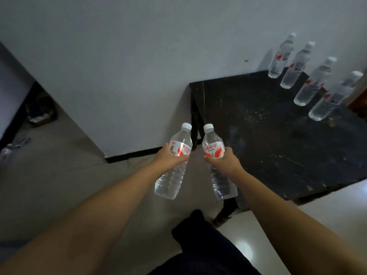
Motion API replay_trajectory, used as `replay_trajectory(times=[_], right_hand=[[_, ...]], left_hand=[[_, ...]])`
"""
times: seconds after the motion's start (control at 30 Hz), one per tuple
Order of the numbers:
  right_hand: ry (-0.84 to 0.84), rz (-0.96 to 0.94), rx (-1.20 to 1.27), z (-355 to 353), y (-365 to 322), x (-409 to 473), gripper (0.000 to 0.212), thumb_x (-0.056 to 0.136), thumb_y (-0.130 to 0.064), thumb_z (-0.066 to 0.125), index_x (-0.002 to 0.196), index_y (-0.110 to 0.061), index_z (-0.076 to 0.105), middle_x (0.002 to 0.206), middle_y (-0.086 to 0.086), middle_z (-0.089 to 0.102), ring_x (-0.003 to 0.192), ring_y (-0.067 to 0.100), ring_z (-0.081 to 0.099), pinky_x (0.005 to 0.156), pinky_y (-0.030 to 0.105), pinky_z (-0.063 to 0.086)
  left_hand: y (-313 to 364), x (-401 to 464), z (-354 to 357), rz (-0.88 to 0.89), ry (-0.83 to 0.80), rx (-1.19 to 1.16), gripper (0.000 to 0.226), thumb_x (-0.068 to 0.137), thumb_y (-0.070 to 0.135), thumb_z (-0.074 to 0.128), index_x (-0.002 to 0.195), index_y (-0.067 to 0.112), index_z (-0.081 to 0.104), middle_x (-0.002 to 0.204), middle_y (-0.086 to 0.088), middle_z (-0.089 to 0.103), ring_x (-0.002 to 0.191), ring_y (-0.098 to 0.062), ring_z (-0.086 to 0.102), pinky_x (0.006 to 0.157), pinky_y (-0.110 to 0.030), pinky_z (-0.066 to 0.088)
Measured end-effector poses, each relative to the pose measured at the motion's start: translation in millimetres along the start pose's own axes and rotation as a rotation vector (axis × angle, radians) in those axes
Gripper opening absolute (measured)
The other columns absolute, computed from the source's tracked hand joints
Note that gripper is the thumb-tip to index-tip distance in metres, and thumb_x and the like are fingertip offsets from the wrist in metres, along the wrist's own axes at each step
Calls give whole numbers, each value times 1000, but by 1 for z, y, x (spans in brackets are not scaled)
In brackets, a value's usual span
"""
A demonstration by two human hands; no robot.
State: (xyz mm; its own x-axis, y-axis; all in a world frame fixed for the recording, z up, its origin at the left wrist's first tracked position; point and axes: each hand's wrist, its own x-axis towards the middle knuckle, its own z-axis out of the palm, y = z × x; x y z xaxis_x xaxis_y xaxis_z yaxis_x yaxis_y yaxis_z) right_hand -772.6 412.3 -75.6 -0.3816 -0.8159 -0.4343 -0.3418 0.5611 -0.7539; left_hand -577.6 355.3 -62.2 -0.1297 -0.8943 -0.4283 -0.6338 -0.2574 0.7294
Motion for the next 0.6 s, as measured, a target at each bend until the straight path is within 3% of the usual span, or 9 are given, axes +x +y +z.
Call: replay_trajectory(times=[0.13,0.27,0.4,0.5,0.6], right_hand=[[49,49,45,-10,-8,47,75,78,-42,76,135,-14,36,124,7,56,108,22,59,84,32,52],[109,71,127,-28,-28,98,77,78,-42,76,137,-17,34,125,6,55,105,20,59,77,29,50],[161,71,154,-50,-50,140,74,79,-37,76,137,-19,34,125,4,54,100,16,57,75,27,50],[209,91,166,-74,-58,167,76,77,-37,77,137,-18,34,128,5,53,109,21,58,86,34,52],[253,117,201,-92,-60,185,73,78,-34,77,135,-14,36,124,6,57,102,18,58,83,31,51]], left_hand=[[27,50,8,35,-78,33,60,74,35,77,119,16,42,113,-4,58,97,-20,59,80,-33,50],[67,109,12,93,-138,46,62,78,32,76,125,16,39,113,-1,55,96,-15,54,69,-23,43],[115,167,16,129,-150,65,64,77,31,76,127,17,38,117,-2,55,101,-17,56,80,-30,47],[141,200,26,149,-165,21,67,77,35,76,128,18,38,116,-1,56,100,-15,56,81,-29,48],[160,221,38,185,-181,38,68,78,33,76,130,17,34,116,0,54,99,-13,55,81,-27,47]])
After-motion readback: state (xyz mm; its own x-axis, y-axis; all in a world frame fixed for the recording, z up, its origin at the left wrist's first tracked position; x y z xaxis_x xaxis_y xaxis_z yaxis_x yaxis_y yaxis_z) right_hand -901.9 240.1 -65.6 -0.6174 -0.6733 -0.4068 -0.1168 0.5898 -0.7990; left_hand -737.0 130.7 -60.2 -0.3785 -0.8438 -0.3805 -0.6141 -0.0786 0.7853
